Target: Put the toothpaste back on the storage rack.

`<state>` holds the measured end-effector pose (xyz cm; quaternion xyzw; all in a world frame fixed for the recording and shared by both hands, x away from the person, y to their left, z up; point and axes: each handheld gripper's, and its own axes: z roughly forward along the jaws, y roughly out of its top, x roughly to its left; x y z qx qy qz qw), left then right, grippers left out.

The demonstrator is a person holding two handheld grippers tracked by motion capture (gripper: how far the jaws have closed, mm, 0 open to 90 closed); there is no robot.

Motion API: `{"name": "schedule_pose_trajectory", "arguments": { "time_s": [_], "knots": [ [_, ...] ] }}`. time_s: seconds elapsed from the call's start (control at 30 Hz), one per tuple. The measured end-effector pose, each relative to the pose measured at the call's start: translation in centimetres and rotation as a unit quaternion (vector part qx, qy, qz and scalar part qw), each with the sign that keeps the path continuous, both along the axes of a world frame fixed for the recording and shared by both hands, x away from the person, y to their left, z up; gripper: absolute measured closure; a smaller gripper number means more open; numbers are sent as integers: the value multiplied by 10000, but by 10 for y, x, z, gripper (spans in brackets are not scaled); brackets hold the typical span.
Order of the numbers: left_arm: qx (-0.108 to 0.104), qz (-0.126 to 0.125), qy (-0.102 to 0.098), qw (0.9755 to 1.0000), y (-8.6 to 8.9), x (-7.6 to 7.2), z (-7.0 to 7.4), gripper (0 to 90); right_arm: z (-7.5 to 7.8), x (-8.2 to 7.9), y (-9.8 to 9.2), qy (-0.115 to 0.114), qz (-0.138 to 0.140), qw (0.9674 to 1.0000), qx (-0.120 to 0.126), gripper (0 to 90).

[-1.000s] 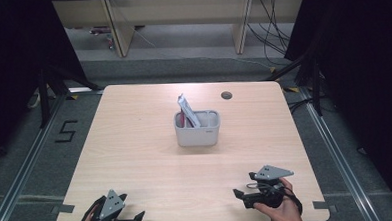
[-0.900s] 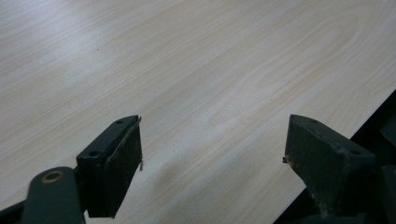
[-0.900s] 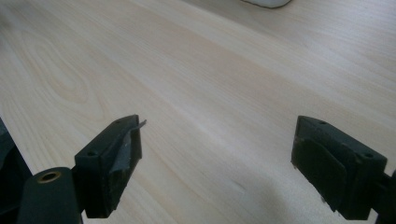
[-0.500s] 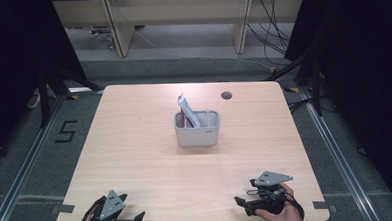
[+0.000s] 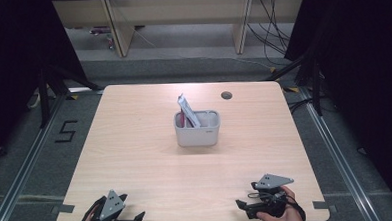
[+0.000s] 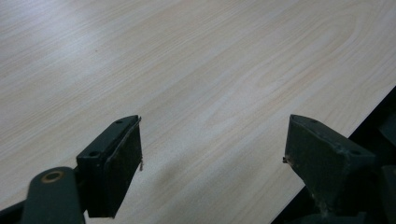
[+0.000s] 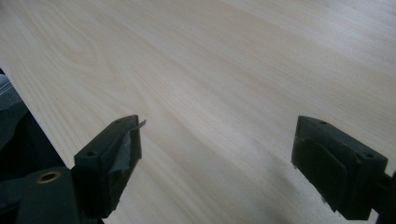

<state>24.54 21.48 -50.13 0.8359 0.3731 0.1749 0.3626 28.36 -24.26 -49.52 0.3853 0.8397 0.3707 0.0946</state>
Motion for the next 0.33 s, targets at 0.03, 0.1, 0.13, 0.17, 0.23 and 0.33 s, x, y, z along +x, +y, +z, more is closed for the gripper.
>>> {"name": "schedule_pose_trajectory", "arguments": {
  "time_s": [0.03,0.1,0.13,0.17,0.23,0.33],
  "knots": [
    [13,-7,2,10000,0,0,0,184,0,0,0,3,17,10000,7,167],
    [12,-9,0,10000,0,0,0,184,0,0,0,6,8,10000,4,167],
    [7,-19,3,10000,0,0,0,184,0,0,0,8,7,10000,4,166],
    [23,-17,6,10000,0,0,0,184,-1,1,0,-38,26,10000,-4,167],
    [103,-40,-2,9999,1,0,1,184,0,0,0,52,-37,10000,-6,167],
    [121,-42,-1,9999,1,0,1,184,-1,0,0,55,-21,10000,-32,166]
  ]
}}
